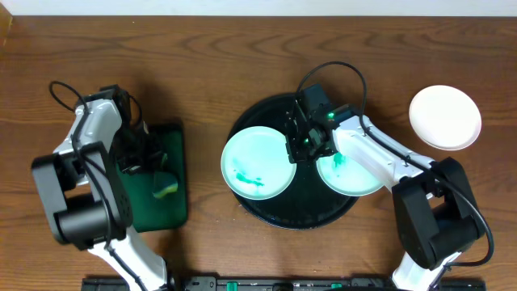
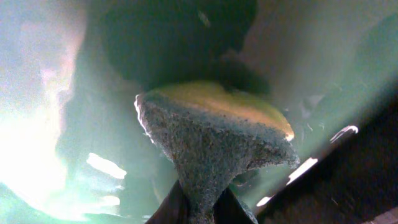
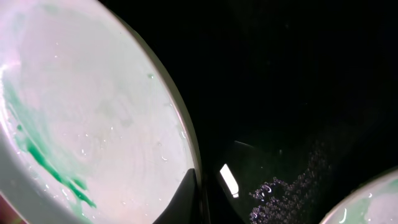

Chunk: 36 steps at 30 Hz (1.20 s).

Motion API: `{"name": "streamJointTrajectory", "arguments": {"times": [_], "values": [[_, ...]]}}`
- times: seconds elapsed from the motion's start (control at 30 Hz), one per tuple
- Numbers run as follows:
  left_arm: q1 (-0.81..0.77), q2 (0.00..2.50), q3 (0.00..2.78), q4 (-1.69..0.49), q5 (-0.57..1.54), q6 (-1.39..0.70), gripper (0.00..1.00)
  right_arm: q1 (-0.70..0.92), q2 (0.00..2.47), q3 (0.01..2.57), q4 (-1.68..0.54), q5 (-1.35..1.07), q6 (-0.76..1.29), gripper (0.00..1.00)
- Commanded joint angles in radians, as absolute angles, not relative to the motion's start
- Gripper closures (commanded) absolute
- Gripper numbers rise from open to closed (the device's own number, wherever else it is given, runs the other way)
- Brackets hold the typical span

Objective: Clean dirty plates on tray and stack at the side
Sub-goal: 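Lift the sponge from the green tray with the left gripper toward the plate, then scrub the green-smeared plate with the sponge while the right gripper holds it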

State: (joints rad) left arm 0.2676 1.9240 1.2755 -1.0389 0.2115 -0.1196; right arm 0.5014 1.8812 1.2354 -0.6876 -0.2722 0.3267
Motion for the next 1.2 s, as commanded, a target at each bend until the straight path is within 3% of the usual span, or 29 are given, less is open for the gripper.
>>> {"name": "streamJointTrajectory", "arguments": {"times": [0.0, 0.23, 0.57, 0.87, 1.17], "values": [[0.272, 1.775, 1.296, -1.045, 0.221, -0.153, 0.93, 0.508, 1.899, 1.248, -0.688, -0.226, 0.337, 0.99], [0.270, 1.558, 1.296, -1.092, 0.333, -0.149, 0.93, 0.505, 1.926, 1.248, -0.682, -0.117, 0.370, 0.99], [0.146, 1.552, 1.296, -1.097, 0.635, -0.040, 0.93, 0.483, 1.927, 1.249, -0.684, -0.037, 0.368, 0.99], [-0.051, 1.612, 1.296, -0.966, 0.704, -0.081, 0.93, 0.484, 1.927, 1.249, -0.685, -0.035, 0.366, 0.99], [-0.266, 1.793, 1.296, -0.673, 0.748, -0.245, 0.93, 0.484, 1.927, 1.249, -0.685, -0.065, 0.366, 0.99]]}}
